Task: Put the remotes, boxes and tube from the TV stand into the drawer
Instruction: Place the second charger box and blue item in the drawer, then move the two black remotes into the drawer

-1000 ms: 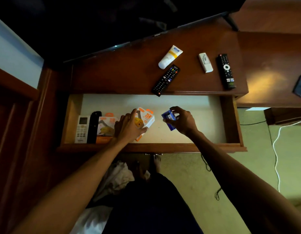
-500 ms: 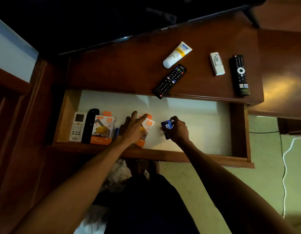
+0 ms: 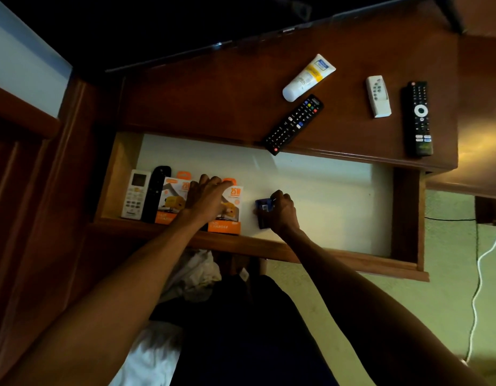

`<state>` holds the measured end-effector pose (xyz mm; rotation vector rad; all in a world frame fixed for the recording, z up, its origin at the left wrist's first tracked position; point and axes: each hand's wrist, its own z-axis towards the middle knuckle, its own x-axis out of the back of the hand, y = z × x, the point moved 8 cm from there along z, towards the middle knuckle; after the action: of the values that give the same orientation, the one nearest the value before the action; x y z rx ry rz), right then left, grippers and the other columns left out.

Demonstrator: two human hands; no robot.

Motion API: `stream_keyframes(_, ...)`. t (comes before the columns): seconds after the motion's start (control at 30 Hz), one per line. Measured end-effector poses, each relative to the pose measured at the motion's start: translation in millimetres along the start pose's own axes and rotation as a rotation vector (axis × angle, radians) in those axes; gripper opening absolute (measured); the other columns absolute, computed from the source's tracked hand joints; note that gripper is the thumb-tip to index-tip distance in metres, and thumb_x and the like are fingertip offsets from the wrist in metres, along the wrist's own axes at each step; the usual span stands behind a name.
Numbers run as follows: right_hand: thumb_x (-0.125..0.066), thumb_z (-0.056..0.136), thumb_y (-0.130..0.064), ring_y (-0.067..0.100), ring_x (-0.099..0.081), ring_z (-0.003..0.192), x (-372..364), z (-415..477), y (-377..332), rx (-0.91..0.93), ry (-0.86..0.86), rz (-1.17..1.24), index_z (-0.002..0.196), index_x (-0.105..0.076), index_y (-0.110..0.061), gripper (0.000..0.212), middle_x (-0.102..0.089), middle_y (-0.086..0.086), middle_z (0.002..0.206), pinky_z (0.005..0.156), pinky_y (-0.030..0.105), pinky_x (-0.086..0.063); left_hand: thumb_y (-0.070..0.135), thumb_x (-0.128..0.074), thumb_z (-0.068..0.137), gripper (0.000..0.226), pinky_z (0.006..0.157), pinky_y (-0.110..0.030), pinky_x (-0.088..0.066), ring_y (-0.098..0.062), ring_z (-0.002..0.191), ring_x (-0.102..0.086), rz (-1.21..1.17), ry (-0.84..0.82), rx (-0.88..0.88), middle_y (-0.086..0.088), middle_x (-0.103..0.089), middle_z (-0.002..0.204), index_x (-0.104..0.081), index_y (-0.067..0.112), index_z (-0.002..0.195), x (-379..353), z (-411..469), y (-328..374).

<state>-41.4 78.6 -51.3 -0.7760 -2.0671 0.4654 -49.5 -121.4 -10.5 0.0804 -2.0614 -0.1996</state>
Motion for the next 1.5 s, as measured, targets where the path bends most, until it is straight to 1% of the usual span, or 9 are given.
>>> stream_keyframes(0.2, -0.078, 0.079, -0.028, 0.035, -0.059, 0.105, -21, 4, -1, -0.047, -0.115, -0.050, 0.120, -0.052, -0.006, 0.054, -0.054, 0.019, 0.122, 0.079, 0.035, -0.049, 0.032, -0.073, 0.082, 0.073, 0.094, -0.043, -0.038, -0.031, 0.124, -0.040, -0.035, -0.007, -0.025, -0.003, -0.046, 0.143, -0.038, 0.030, 0.147, -2, -1, -2)
stream_keyframes(0.3, -0.078, 0.078, -0.023, 0.035, -0.060, 0.105, -21, 4, 4, -0.044, -0.146, -0.067, 0.119, -0.053, -0.006, 0.051, -0.061, 0.020, 0.119, 0.073, 0.031, -0.043, 0.029, -0.075, 0.081, 0.075, 0.097, -0.045, -0.039, -0.030, 0.125, -0.039, -0.077, -0.025, -0.052, -0.003, -0.046, 0.145, -0.039, 0.030, 0.147, -3, -1, 0)
stream_keyframes(0.4, -0.077, 0.080, -0.018, 0.036, -0.064, 0.101, -23, 2, 4, -0.041, -0.176, -0.021, 0.122, -0.050, -0.007, 0.051, -0.065, 0.020, 0.116, 0.068, 0.032, -0.047, 0.030, -0.074, 0.081, 0.076, 0.098, -0.046, -0.039, -0.030, 0.126, -0.040, -0.045, -0.044, -0.070, -0.002, -0.045, 0.146, -0.038, 0.031, 0.147, -2, -1, 1)
stream_keyframes(0.8, -0.073, 0.081, -0.010, 0.031, -0.067, 0.098, -35, -4, -8, 0.007, -0.291, -0.123, 0.124, -0.055, -0.012, 0.047, -0.067, 0.017, 0.115, 0.065, 0.029, -0.049, 0.017, -0.072, 0.082, 0.081, 0.095, -0.045, -0.042, -0.030, 0.124, -0.041, -0.006, -0.111, -0.091, -0.004, -0.041, 0.149, -0.030, 0.029, 0.151, -5, -4, -5)
stream_keyframes(1.0, -0.076, 0.081, -0.028, 0.031, -0.063, 0.108, -22, -13, -19, 0.004, -0.357, -0.227, 0.139, -0.042, -0.015, 0.068, -0.064, 0.014, 0.123, 0.086, 0.040, -0.053, 0.034, -0.063, 0.089, 0.071, 0.104, -0.046, -0.035, -0.029, 0.135, -0.032, 0.010, -0.158, -0.134, -0.004, -0.035, 0.153, -0.030, 0.025, 0.151, 8, -5, -5)
stream_keyframes(1.1, -0.073, 0.083, -0.037, 0.031, -0.063, 0.106, 6, -16, -28, 0.018, -0.308, -0.251, 0.137, -0.044, -0.015, 0.065, -0.065, 0.014, 0.122, 0.089, 0.042, -0.052, 0.034, -0.058, 0.093, 0.052, 0.104, -0.043, -0.036, -0.025, 0.133, -0.038, -0.179, 0.045, -0.129, -0.004, -0.047, 0.146, -0.046, 0.020, 0.142, 50, -4, -2)
stream_keyframes(1.23, -0.072, 0.084, -0.038, 0.027, -0.066, 0.101, 68, -19, -44, 0.045, -0.197, -0.204, 0.119, -0.059, -0.016, 0.043, -0.072, 0.009, 0.110, 0.084, 0.036, -0.052, 0.032, -0.054, 0.095, 0.029, 0.086, -0.038, -0.049, -0.023, 0.111, -0.056, -0.336, 0.322, -0.184, -0.002, -0.064, 0.119, -0.061, 0.021, 0.120, 118, 7, 22)
stream_keyframes(1.37, -0.072, 0.082, -0.036, 0.023, -0.067, 0.095, 142, -24, -55, 0.081, 0.021, -0.151, 0.103, -0.065, -0.020, 0.027, -0.074, 0.004, 0.097, 0.085, 0.037, -0.053, 0.031, -0.058, 0.094, 0.023, 0.077, -0.032, -0.052, -0.022, 0.092, -0.062, -0.546, 0.363, -0.244, -0.005, -0.067, 0.104, -0.064, 0.016, 0.110, 163, 36, 66)
stream_keyframes(1.5, -0.071, 0.080, -0.031, 0.025, -0.069, 0.090, 210, -20, -52, 0.096, 0.205, -0.138, 0.088, -0.065, -0.024, 0.012, -0.074, 0.004, 0.091, 0.078, 0.036, -0.055, 0.030, -0.064, 0.091, 0.036, 0.088, -0.033, -0.042, -0.029, 0.108, -0.056, -0.536, 0.296, -0.243, -0.014, -0.061, 0.114, -0.060, 0.009, 0.119, 172, 64, 120)
